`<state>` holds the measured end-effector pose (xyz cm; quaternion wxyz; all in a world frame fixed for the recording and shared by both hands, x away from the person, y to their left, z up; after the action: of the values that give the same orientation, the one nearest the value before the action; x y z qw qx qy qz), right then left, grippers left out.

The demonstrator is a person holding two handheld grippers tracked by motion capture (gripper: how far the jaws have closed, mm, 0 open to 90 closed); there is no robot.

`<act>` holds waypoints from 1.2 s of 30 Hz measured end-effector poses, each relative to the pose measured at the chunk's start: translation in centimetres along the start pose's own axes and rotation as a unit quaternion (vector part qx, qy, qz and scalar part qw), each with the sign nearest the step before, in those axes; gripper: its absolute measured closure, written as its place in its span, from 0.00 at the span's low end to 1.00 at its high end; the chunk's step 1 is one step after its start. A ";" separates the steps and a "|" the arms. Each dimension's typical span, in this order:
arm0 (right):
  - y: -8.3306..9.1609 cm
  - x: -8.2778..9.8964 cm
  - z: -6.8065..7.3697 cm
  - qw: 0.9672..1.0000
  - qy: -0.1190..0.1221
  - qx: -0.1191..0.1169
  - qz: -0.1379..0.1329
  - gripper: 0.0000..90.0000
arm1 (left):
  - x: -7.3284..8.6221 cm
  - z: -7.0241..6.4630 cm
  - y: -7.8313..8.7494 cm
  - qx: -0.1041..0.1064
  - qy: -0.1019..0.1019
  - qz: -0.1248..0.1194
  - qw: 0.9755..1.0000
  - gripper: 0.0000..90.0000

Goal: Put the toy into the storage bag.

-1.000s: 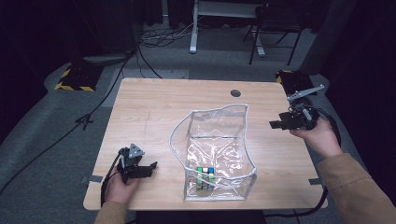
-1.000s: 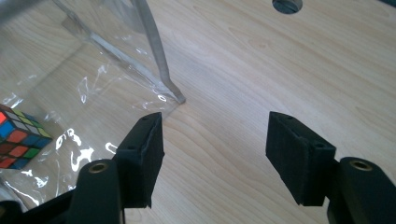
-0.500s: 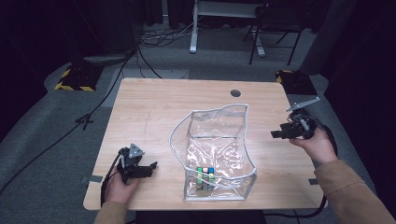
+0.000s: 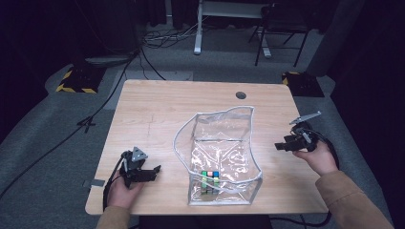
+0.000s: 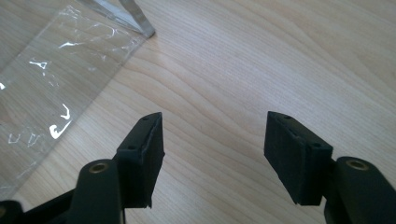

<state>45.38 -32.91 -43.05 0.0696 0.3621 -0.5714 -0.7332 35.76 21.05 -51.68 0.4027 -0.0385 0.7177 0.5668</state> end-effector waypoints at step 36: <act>-4.5 6.0 1.2 0.998 -0.010 0.062 -0.015 0.37 | 0.0 0.0 0.0 -0.002 0.000 0.000 1.000 0.22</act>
<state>41.68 -33.50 -49.61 0.0306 0.3672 -0.6110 -0.7007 35.77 21.07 -51.67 0.4031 -0.0390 0.7166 0.5679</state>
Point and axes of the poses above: each handheld gripper's, and its own axes: y roughly backward along the jaws, x roughly out of its underside, z roughly to its left, the point moved 2 cm from there along -y, roughly forward along the jaws, and after that the axes turned 5 degrees about z, right-handed, at the moved point
